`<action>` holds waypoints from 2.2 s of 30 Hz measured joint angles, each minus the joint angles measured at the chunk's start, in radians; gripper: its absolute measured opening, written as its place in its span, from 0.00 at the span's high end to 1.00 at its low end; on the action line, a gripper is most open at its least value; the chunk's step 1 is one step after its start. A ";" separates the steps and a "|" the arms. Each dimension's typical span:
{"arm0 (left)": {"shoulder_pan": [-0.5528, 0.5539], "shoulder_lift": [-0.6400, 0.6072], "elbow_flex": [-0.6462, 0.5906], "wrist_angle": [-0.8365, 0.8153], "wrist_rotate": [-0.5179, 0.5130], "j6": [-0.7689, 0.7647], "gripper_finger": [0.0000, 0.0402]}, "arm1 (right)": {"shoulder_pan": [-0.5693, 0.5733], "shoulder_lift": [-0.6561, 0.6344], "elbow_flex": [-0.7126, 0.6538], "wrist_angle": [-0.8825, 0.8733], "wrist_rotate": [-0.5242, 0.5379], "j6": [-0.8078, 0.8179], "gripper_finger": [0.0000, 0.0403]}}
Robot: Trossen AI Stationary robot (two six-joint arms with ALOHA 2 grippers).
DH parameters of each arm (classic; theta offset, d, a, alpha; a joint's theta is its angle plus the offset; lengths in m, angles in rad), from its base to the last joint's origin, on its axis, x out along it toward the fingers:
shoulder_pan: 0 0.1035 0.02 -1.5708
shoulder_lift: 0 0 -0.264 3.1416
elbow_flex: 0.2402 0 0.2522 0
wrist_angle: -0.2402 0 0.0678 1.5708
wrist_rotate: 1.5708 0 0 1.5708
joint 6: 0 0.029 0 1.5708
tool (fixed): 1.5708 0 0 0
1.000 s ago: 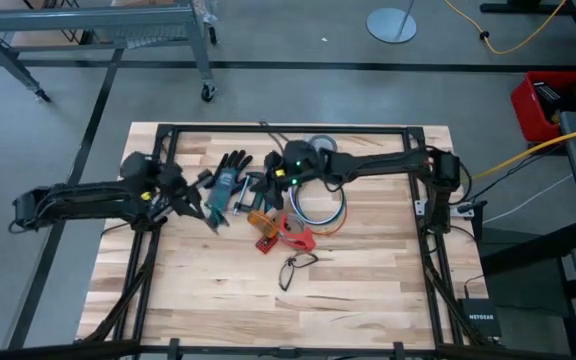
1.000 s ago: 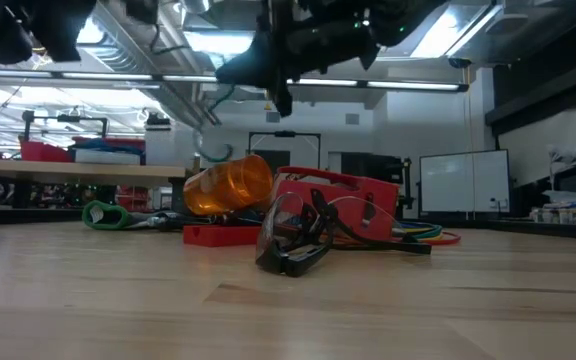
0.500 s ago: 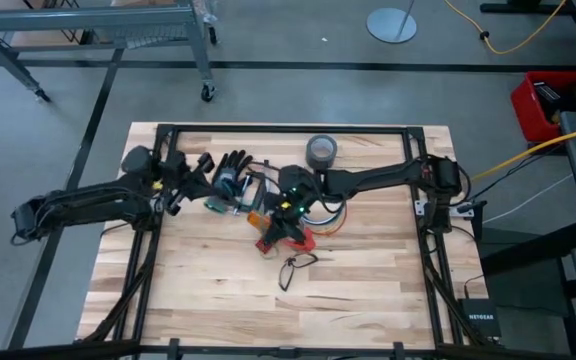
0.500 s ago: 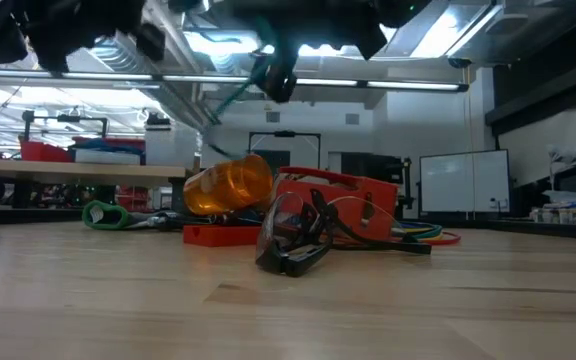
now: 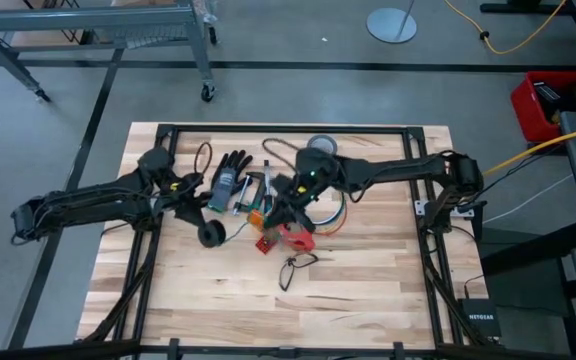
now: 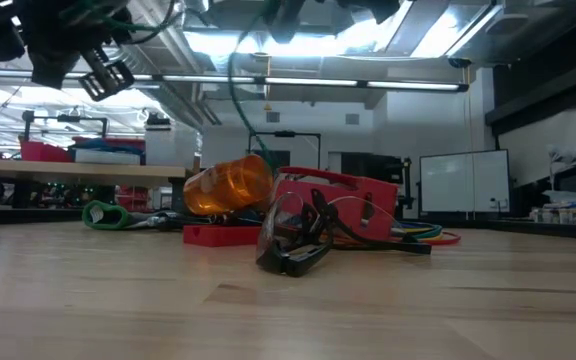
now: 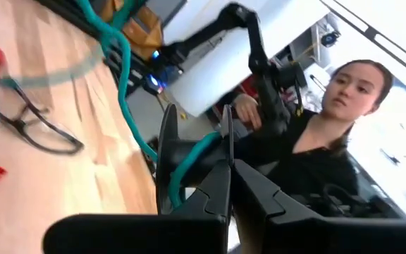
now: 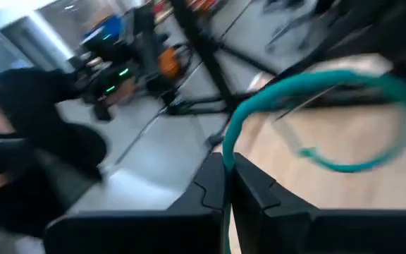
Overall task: Coil cords
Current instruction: Uncoil the green wire from the spool, then coil the green wire on the spool
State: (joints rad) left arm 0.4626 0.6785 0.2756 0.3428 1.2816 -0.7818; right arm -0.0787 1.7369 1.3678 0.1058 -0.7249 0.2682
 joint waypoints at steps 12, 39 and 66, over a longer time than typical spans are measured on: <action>-0.194 0.000 0.000 -0.101 0.000 -0.004 1.00 | -0.152 -0.008 0.000 -0.010 0.326 -0.066 0.98; -0.230 -0.015 0.000 0.306 -0.632 0.511 1.00 | -0.011 0.042 0.000 -0.275 0.201 0.022 0.98; -0.103 -0.018 0.000 -0.404 -0.636 0.536 1.00 | 0.019 -0.001 -0.001 -0.488 0.228 0.022 0.65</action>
State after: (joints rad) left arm 0.3592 0.6608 0.2758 -0.0614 0.6457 -0.2456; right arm -0.0593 1.7363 1.3670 -0.3825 -0.4965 0.2897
